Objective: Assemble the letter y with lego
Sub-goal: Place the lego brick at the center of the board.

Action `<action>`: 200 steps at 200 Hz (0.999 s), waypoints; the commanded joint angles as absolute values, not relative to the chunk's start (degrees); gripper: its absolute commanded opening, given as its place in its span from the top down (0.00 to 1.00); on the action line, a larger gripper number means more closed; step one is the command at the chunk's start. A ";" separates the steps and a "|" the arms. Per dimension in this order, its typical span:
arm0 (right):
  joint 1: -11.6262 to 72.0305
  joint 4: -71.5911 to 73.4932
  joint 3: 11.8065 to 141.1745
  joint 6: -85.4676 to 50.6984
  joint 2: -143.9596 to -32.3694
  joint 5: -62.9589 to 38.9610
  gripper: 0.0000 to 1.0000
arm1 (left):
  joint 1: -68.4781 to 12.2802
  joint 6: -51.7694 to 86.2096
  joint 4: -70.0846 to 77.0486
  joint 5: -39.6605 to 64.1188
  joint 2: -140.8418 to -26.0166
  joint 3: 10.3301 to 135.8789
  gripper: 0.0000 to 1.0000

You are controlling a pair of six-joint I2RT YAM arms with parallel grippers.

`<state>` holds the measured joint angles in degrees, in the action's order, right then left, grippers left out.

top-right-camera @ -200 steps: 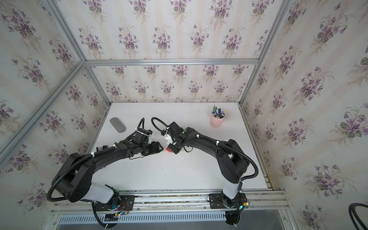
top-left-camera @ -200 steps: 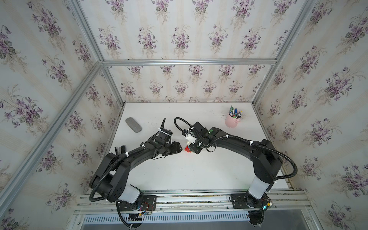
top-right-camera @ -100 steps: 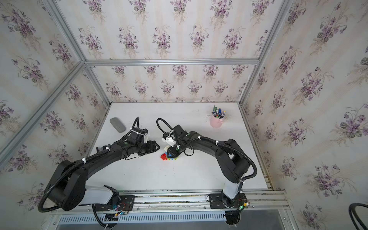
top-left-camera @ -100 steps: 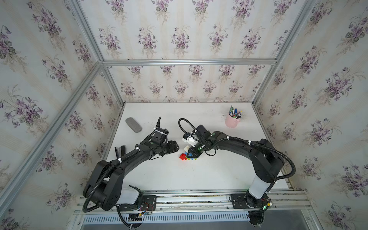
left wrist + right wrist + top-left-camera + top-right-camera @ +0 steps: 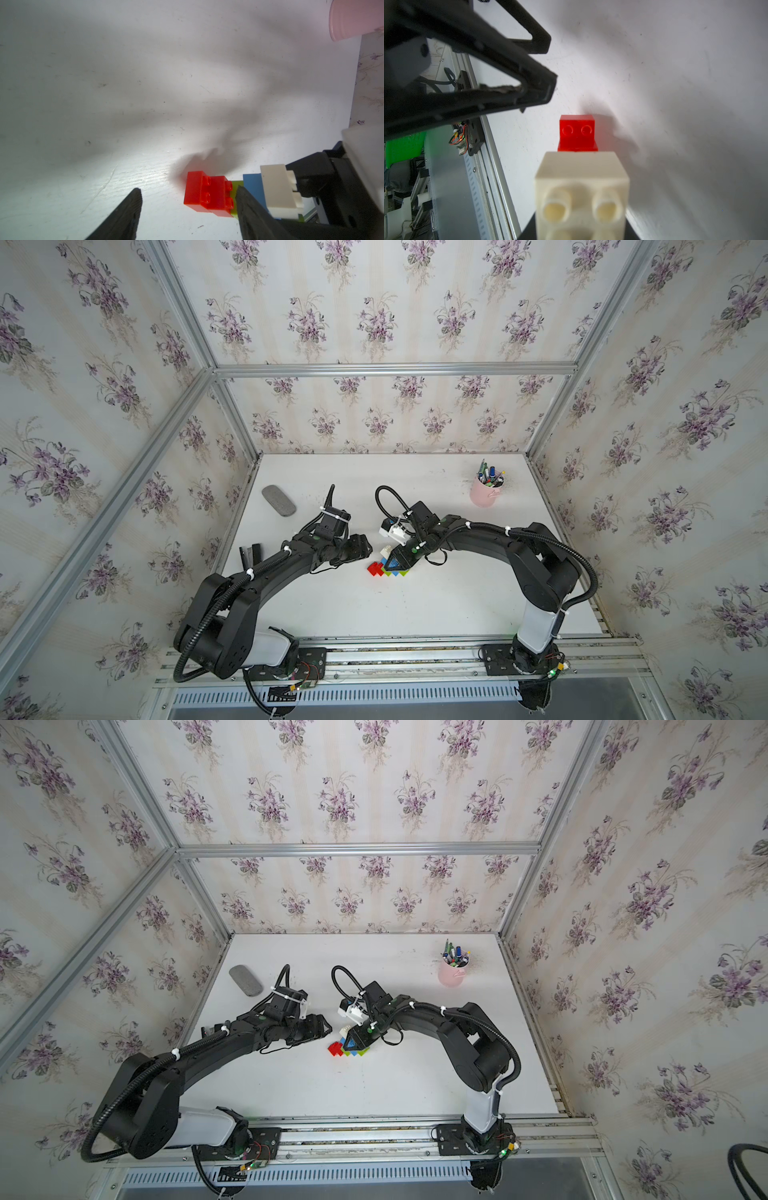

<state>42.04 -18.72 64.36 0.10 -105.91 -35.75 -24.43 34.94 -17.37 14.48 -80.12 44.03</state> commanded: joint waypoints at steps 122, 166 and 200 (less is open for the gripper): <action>37.49 -20.16 67.38 1.31 -109.32 -33.81 0.50 | -24.40 34.02 -17.58 14.78 -83.14 43.85 0.27; 37.05 -20.92 68.06 0.70 -108.77 -31.12 0.44 | -24.41 33.93 -17.58 15.02 -83.69 43.96 0.27; 36.47 -21.03 67.51 -0.61 -106.82 -28.03 0.41 | -24.38 33.82 -17.58 15.14 -83.59 43.96 0.27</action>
<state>36.77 -20.05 67.59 -0.01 -108.42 -30.85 -24.43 34.57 -17.56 14.83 -83.77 43.88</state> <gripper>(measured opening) 0.582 0.728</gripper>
